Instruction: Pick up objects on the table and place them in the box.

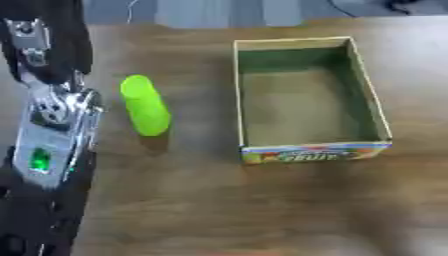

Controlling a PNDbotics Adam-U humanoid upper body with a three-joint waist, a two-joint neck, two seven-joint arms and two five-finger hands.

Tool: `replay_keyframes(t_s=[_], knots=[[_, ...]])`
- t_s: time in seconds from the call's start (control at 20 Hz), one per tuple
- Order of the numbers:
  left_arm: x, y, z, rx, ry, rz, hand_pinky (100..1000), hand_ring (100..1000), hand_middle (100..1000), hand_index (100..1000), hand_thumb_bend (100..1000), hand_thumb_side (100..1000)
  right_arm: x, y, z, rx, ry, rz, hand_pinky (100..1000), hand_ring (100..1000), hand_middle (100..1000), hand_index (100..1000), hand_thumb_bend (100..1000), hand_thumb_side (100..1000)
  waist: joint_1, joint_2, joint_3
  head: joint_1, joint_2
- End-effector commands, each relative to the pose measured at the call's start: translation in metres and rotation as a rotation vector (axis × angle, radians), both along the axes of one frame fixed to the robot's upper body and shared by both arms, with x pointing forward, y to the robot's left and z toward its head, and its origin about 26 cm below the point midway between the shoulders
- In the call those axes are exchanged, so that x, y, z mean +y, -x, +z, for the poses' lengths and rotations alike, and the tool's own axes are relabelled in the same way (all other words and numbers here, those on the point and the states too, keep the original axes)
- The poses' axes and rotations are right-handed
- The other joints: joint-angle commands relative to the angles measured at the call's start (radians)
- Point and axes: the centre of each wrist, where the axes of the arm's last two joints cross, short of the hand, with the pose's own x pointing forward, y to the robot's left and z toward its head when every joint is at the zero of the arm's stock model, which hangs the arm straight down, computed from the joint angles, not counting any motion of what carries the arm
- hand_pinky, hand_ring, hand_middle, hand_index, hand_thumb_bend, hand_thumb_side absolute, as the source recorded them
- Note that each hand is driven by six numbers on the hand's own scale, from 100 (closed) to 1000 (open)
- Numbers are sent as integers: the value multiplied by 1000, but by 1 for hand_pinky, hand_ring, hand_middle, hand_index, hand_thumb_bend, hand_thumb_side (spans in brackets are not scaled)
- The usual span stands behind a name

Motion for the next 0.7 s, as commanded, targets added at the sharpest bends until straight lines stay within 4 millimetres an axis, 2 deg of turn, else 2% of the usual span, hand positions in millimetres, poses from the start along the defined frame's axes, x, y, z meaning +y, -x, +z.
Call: replay_keyframes(t_s=[0.05, 0.7], knots=[[4, 2, 6, -22, -19, 12, 428, 523, 576, 667, 622, 834, -3, 3, 6, -25, 13, -12, 100, 530, 597, 662, 100, 915, 1, -20, -1, -6, 0], [8, 3, 6, -11, -51, 23, 436, 526, 579, 670, 650, 820, -4, 3, 6, -25, 15, -22, 100, 529, 596, 662, 100, 915, 2, -22, -1, -10, 0]])
